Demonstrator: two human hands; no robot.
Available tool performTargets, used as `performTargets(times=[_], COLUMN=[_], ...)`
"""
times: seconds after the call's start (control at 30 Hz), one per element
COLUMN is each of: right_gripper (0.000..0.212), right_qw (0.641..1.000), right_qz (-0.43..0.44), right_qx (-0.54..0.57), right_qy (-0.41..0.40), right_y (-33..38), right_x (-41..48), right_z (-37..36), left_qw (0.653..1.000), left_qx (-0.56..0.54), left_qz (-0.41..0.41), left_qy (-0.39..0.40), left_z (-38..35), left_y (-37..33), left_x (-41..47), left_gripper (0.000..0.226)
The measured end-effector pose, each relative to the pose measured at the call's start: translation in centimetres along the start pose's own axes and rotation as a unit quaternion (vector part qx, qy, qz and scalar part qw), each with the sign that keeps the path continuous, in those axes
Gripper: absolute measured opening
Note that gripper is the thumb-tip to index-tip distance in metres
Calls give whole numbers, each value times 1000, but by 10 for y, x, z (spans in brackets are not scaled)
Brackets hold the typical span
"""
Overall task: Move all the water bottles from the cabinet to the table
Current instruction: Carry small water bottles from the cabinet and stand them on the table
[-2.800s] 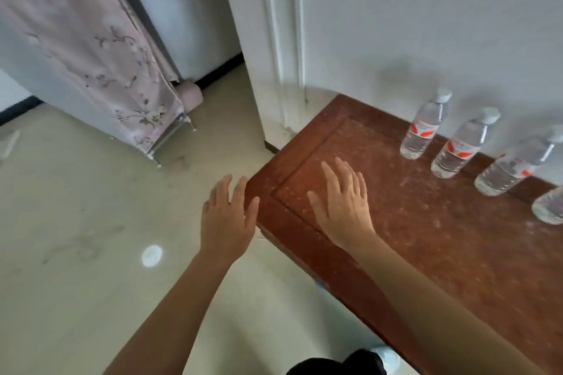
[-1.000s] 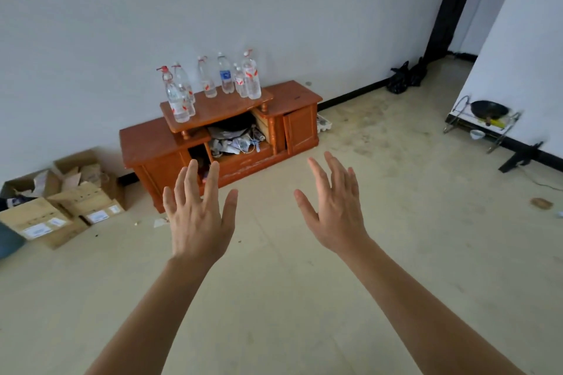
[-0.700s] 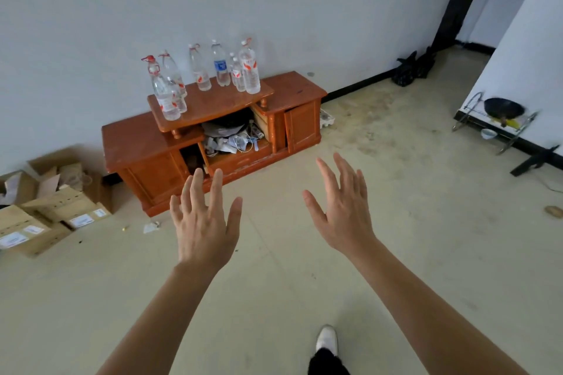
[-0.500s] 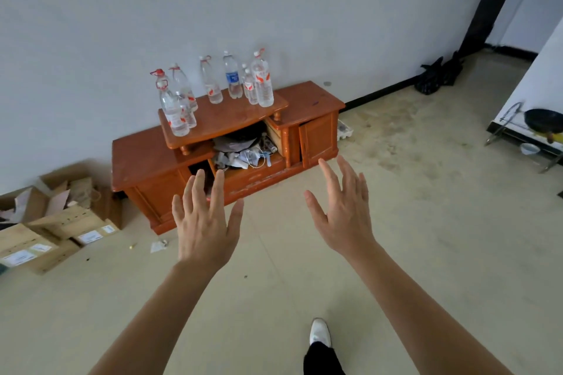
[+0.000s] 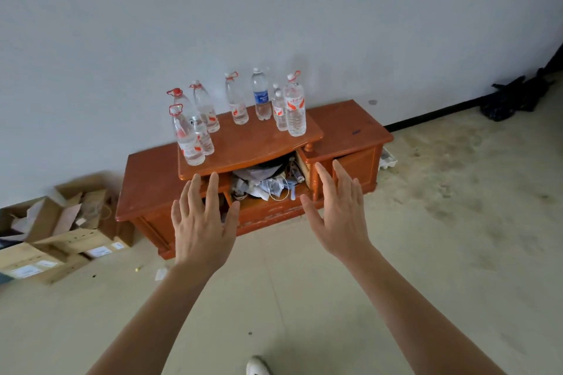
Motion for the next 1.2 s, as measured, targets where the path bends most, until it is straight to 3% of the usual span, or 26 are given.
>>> performTargets(times=[0.27, 0.4, 0.63, 0.83, 1.0, 1.2], right_gripper=[67, 68, 75, 79, 83, 89], right_qw=[998, 997, 996, 975, 946, 895], right_qz=[0, 10, -1, -13, 34, 43], right_qx=[-6, -35, -4, 56, 93, 139], right_qy=[55, 70, 90, 213, 310, 422], right_y=[-30, -25, -21, -21, 9, 44], right_x=[125, 217, 333, 378, 438, 499], right_z=[-122, -175, -256, -386, -499, -615], left_qw=[999, 994, 993, 982, 966, 910], left_qx=[-29, -37, -42, -51, -45, -79], left_qz=[44, 90, 93, 161, 243, 394], left_qy=[2, 42, 57, 78, 81, 103], left_z=[-96, -139, -184, -242, -270, -307], left_y=[75, 126, 175, 235, 296, 372], left_x=[134, 224, 350, 393, 422, 439], left_gripper=[68, 76, 80, 91, 97, 110])
Point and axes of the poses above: each hand's wrist, its own x-axis towards the middle knuckle, its own z-axis out of the back of the hand, y = z × x, the point moved 10 cm from there along x, towards the middle knuckle, and after that the axes turned 3 degrees about -z, right-handed, at the moved point
